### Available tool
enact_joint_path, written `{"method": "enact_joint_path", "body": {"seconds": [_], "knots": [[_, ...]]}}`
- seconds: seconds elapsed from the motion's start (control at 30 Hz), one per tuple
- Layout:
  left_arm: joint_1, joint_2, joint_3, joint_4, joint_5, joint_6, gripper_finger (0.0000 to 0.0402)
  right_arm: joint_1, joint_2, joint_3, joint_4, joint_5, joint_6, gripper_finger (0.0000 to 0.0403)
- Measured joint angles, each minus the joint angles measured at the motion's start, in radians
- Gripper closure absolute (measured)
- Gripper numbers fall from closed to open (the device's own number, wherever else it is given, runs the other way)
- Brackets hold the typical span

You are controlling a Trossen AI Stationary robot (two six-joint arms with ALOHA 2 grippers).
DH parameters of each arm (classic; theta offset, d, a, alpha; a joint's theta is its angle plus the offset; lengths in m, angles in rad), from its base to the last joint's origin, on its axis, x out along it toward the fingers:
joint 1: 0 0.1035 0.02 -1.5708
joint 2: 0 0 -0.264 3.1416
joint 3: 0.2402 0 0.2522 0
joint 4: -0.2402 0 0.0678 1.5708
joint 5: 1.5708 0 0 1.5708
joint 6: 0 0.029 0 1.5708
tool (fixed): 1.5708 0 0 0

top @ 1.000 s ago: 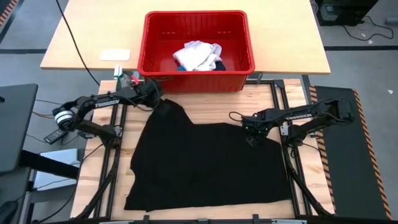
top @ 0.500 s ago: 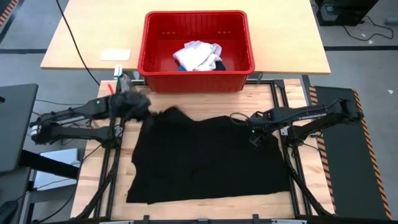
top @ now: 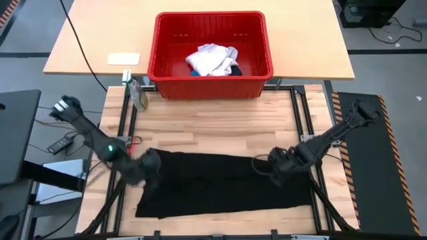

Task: Fold laundry
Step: Fold the black shirt on the table

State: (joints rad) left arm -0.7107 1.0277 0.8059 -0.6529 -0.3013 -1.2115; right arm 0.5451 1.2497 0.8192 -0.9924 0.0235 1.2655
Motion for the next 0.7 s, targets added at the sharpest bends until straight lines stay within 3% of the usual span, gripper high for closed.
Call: {"method": "enact_joint_path", "body": {"seconds": [0.23, 0.37, 0.5, 0.7], "knots": [[-0.127, 0.229, 0.0, 0.182, -0.012, -0.203, 0.0401, 0.141, 0.092, 0.0, 0.087, -0.019, 0.157, 0.0394], [-0.163, 0.292, 0.024, 0.162, -0.012, -0.262, 0.0401, 0.197, 0.135, 0.0, 0.089, -0.048, 0.222, 0.0394], [-0.189, 0.302, 0.064, 0.046, -0.028, -0.322, 0.0401, 0.239, 0.157, 0.0, 0.081, -0.048, 0.296, 0.0394], [-0.189, 0.302, 0.187, -0.28, -0.166, -0.338, 0.0401, 0.229, 0.149, 0.0, -0.022, 0.026, 0.334, 0.0393]]}}
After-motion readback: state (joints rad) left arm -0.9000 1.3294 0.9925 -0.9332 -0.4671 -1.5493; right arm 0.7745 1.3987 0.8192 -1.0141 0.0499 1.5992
